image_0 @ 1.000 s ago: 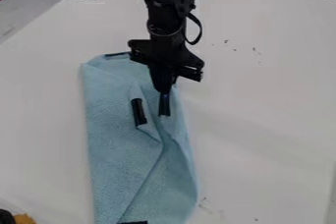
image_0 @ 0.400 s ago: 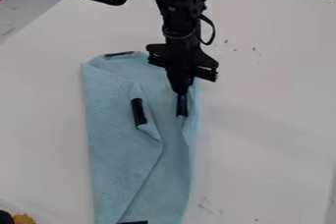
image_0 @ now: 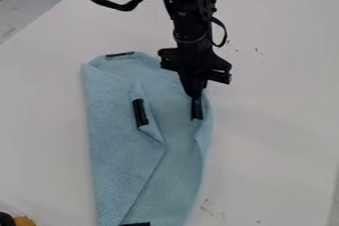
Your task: Unfold the cloth left to right
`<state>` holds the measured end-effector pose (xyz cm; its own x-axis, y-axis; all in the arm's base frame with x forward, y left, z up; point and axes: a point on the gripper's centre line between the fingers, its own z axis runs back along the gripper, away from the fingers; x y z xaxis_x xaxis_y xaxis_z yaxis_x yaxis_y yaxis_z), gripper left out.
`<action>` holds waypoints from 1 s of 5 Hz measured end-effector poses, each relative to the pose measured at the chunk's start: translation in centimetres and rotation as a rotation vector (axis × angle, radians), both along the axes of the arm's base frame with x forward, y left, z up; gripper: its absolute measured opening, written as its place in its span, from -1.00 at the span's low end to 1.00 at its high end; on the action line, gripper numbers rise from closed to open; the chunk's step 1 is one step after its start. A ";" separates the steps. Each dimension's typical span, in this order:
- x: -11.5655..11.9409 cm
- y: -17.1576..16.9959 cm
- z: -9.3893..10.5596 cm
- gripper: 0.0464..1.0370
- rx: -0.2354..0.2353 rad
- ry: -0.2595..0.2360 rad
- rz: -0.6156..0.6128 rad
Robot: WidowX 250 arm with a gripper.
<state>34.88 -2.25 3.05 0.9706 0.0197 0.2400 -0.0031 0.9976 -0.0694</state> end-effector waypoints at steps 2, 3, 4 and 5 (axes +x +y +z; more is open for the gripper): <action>0.2 -1.1 0.1 -0.63 -0.022 -0.017 0.015; 0.4 -2.0 0.1 -0.09 -0.045 -0.025 0.040; 1.0 -3.3 -0.1 0.54 -0.087 -0.023 0.117; 1.2 -5.5 -0.1 0.93 -0.157 -0.058 0.284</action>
